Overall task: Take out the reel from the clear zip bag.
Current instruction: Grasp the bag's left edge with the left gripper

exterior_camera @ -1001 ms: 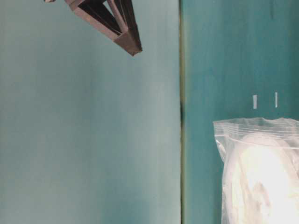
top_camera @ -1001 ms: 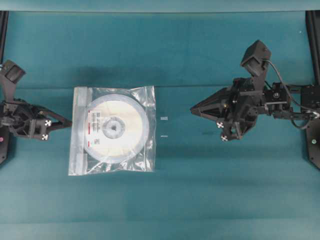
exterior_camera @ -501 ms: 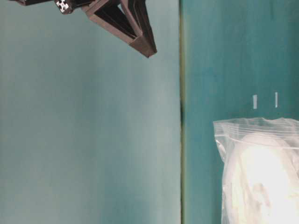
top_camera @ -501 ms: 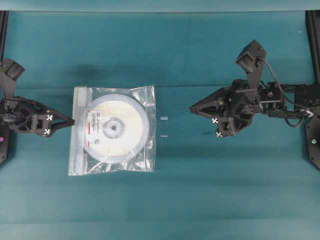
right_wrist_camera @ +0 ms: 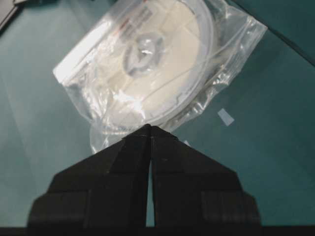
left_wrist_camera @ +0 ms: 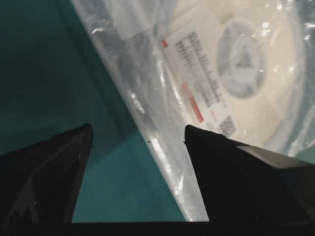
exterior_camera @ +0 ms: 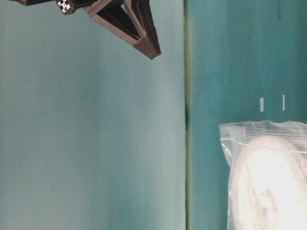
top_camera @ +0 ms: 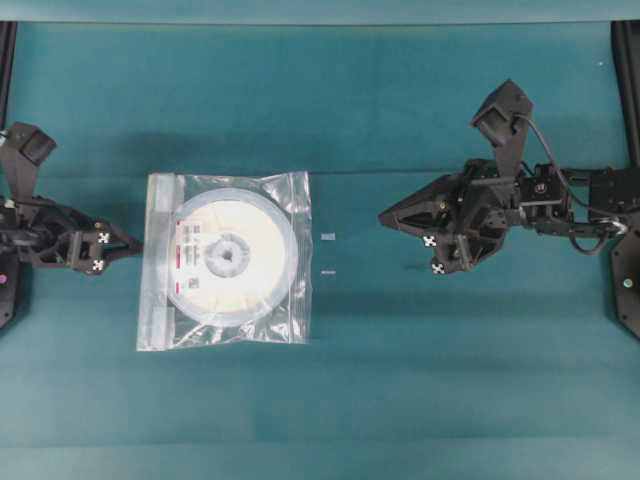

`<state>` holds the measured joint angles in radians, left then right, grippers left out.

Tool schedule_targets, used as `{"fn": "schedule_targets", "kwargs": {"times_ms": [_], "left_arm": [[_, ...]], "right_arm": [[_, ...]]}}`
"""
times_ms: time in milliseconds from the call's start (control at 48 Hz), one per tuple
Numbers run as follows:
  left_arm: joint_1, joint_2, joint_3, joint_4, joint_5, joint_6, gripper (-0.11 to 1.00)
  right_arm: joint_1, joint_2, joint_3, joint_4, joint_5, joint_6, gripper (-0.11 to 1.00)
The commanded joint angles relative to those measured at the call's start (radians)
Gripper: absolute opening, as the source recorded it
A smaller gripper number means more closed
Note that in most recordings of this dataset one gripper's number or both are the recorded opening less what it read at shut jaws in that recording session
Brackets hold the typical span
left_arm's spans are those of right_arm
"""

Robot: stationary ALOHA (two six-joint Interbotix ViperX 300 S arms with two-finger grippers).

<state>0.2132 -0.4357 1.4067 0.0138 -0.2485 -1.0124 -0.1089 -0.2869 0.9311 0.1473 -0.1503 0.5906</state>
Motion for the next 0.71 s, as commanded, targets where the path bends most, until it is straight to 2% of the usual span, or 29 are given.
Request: {"fn": "schedule_targets", "kwargs": {"times_ms": [0,313,688], "left_arm": [[0.003,0.064,-0.011,0.002,-0.077,-0.008,0.84],[0.003,0.261,-0.049,0.002,-0.242,-0.052,0.84],[0.002,0.291,-0.074,0.002,-0.265,-0.054,0.84]], "right_arm": [[0.000,-0.008,-0.011,0.002,-0.009,0.009,0.00],[0.005,-0.009,-0.011,0.005,-0.009,0.012,0.00],[0.005,-0.009,-0.009,0.006,-0.009,0.012,0.00]]}}
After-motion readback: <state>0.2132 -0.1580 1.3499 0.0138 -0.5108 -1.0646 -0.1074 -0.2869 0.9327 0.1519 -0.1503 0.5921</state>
